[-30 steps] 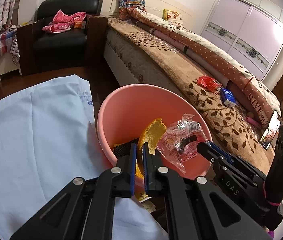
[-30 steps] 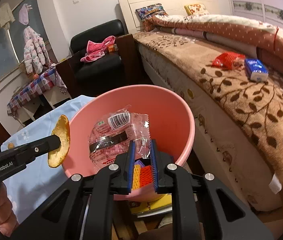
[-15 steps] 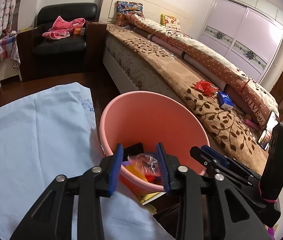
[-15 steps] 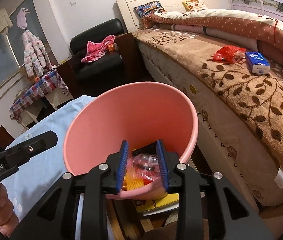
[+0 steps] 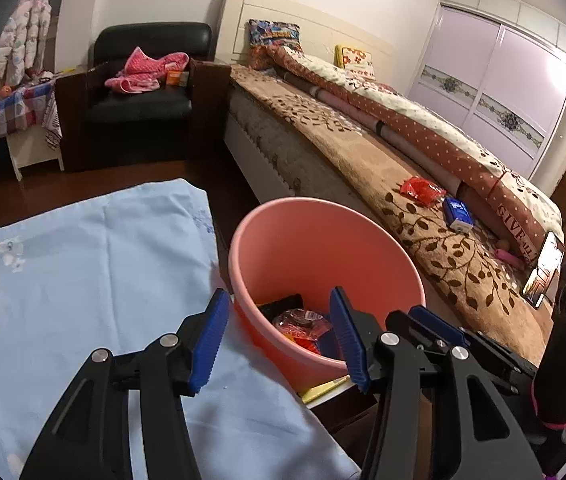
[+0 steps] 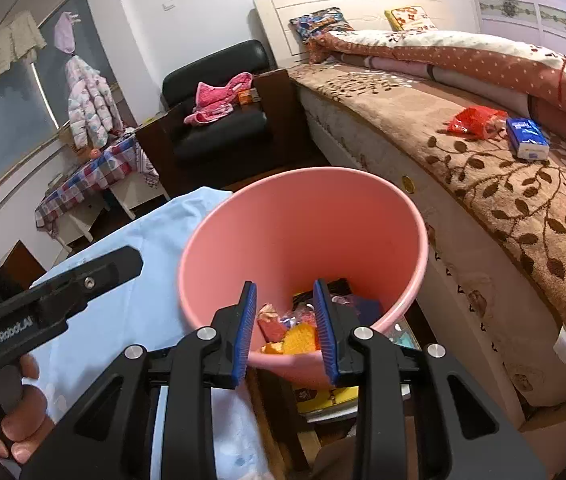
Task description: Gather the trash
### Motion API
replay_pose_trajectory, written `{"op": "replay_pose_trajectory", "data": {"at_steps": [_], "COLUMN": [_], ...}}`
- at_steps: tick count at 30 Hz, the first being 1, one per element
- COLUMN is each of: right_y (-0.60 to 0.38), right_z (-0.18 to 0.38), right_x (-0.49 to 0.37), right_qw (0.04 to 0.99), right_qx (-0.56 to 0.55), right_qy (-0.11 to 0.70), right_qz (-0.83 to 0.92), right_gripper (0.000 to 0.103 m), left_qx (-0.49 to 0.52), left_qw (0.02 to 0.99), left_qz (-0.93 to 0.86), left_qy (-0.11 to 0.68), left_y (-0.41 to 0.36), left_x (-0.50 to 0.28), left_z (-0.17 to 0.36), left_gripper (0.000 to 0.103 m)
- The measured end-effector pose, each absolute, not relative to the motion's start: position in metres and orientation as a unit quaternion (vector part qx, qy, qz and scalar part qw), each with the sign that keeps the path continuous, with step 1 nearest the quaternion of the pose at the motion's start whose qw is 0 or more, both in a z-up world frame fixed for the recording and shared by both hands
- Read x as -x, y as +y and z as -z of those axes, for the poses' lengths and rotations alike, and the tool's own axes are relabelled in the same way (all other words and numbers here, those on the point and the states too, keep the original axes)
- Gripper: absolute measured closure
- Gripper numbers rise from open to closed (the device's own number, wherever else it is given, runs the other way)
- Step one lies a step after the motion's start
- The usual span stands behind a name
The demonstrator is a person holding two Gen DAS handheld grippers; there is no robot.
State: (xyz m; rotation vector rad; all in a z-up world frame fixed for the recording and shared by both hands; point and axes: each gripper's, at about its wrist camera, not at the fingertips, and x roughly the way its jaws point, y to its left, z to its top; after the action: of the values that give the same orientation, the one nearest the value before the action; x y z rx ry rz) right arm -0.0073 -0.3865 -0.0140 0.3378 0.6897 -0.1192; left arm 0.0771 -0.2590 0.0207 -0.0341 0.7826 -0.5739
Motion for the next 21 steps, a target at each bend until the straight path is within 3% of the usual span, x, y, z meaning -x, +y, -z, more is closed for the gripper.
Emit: {"op": "replay_pose_trajectory", "data": {"at_steps": [5,21], "right_y": [-0.372,-0.324], "right_z": [0.006,-0.009], "right_x": [0.012,0.023], "right_qw": [0.929,0.933], "right_qx": [-0.158,-0.139], "right_qy": [0.333,0.333], "right_qz": [0.046,0.016], "right_gripper": [0.063,0.057], "left_qx": [0.018,0.013], "left_qw": [0.894,0.917], "left_qz": [0.265,0.238], "left_qy": [0.361,0.321], "left_y": [-0.247,-0.205], "left_x": [-0.069,-0.038], "left_z": [-0.03,-0.047], "left_gripper": [0.051,0.047]}}
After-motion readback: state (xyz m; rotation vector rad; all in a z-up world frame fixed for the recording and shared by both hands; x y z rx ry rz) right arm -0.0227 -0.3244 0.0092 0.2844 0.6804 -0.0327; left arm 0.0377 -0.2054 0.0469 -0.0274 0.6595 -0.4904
